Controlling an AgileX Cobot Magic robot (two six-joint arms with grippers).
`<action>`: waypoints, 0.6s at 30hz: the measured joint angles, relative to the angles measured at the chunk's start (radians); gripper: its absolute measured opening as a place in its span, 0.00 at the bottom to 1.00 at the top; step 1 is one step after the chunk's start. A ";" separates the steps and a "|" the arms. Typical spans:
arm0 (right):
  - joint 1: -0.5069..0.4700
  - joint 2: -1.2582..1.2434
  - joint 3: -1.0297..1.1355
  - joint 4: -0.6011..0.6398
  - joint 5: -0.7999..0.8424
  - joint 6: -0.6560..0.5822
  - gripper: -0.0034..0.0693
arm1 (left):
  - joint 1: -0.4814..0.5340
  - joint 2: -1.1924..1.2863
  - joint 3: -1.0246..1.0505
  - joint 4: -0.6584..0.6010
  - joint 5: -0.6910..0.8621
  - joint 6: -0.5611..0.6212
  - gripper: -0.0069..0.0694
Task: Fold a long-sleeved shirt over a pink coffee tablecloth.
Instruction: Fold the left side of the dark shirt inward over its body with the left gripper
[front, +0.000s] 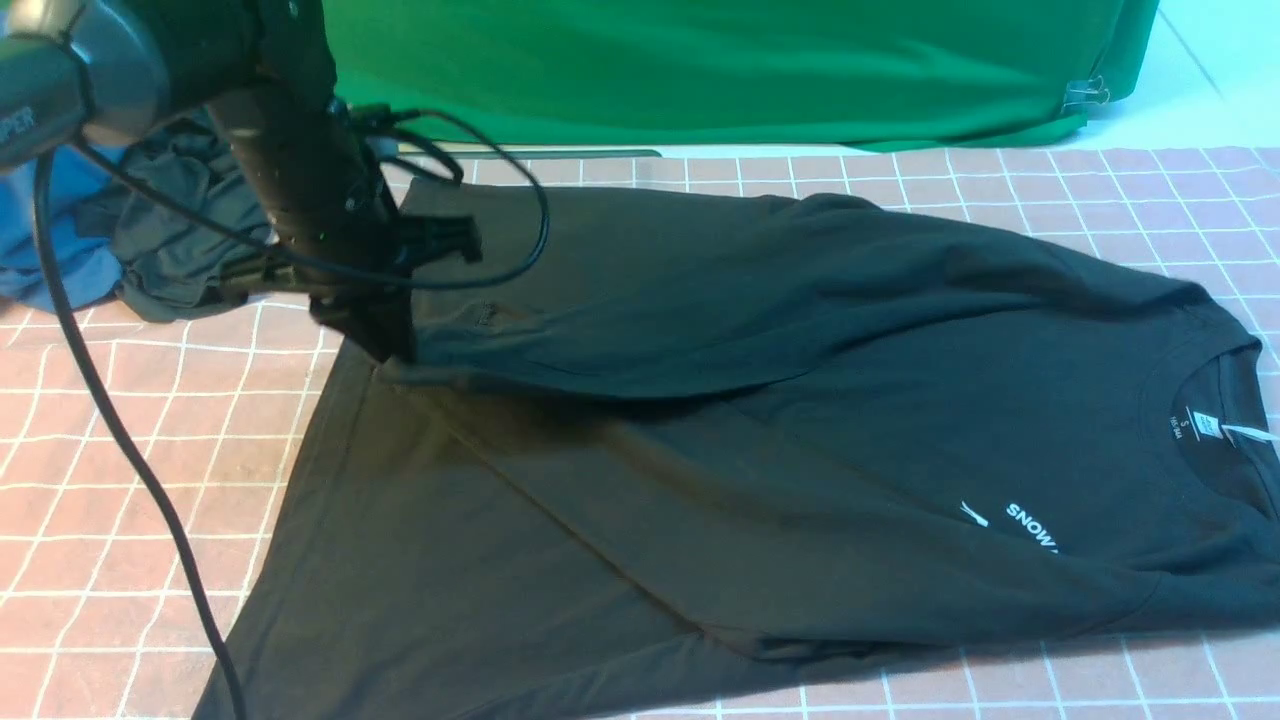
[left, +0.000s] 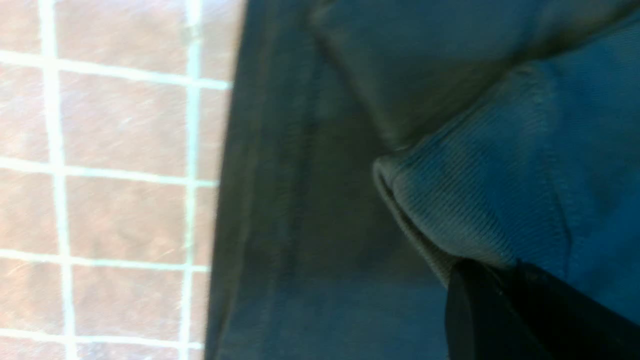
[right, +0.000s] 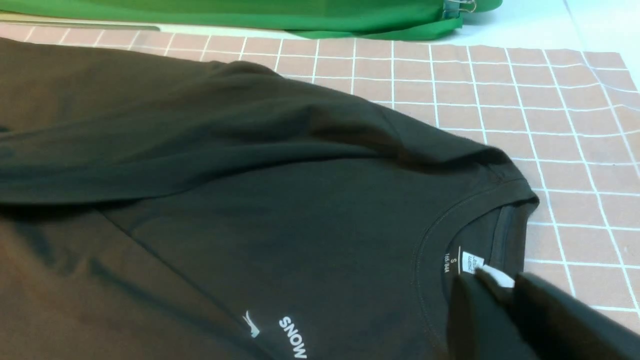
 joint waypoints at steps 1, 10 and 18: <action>0.000 0.000 0.000 0.000 0.000 0.000 0.24 | 0.000 0.000 0.004 0.007 -0.001 -0.001 0.15; 0.000 0.000 0.000 0.000 0.002 0.000 0.24 | 0.000 -0.002 0.011 0.024 -0.001 -0.002 0.15; 0.000 0.000 0.000 0.000 0.002 0.000 0.24 | 0.000 -0.002 0.049 0.071 -0.002 -0.011 0.16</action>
